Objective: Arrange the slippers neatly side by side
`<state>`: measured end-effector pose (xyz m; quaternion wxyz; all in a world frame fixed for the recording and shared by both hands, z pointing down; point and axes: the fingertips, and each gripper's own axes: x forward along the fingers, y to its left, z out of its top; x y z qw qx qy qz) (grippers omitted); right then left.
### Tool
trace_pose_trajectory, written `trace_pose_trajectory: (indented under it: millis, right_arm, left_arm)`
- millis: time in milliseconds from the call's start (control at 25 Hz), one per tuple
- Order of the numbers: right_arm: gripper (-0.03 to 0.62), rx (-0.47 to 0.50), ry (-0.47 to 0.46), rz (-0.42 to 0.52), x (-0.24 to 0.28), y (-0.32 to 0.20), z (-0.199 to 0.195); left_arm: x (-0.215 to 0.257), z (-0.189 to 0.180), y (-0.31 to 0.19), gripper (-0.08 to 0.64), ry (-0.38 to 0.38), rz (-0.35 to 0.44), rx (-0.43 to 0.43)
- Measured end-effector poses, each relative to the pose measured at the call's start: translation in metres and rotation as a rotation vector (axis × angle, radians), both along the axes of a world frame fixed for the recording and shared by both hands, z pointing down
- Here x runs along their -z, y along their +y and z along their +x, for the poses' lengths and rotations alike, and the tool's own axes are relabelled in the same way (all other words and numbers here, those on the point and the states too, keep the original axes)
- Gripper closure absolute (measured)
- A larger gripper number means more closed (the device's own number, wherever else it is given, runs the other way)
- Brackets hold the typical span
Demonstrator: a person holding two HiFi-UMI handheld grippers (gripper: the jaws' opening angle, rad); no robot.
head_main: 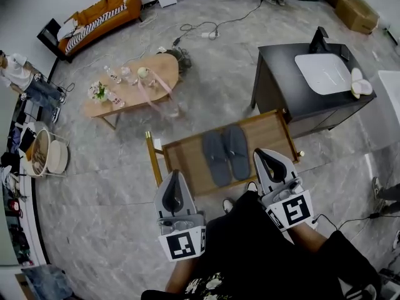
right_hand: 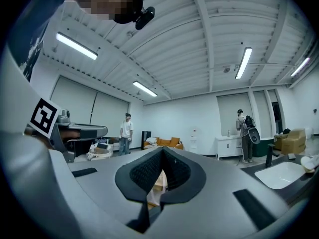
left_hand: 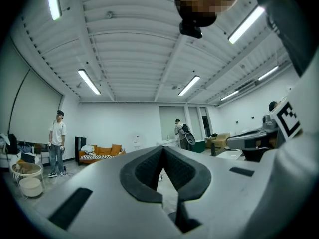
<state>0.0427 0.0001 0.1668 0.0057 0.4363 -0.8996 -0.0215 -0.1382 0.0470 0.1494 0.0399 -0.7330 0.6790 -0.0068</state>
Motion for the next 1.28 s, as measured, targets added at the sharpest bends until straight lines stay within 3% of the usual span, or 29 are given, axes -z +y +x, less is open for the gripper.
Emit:
trace_pose_trajectory:
  millis: [440, 1280]
  right_arm:
    - [0.595, -0.029, 0.002, -0.024, -0.007, -0.004, 0.007]
    - [0.595, 0.033, 0.036, -0.059, -0.019, -0.003, -0.012]
  left_arm:
    - [0.006, 0.010, -0.006, 0.557, -0.005, 0.028, -0.074]
    - [-0.014, 0.006, -0.015, 0.558, 0.019, -0.035, -0.056]
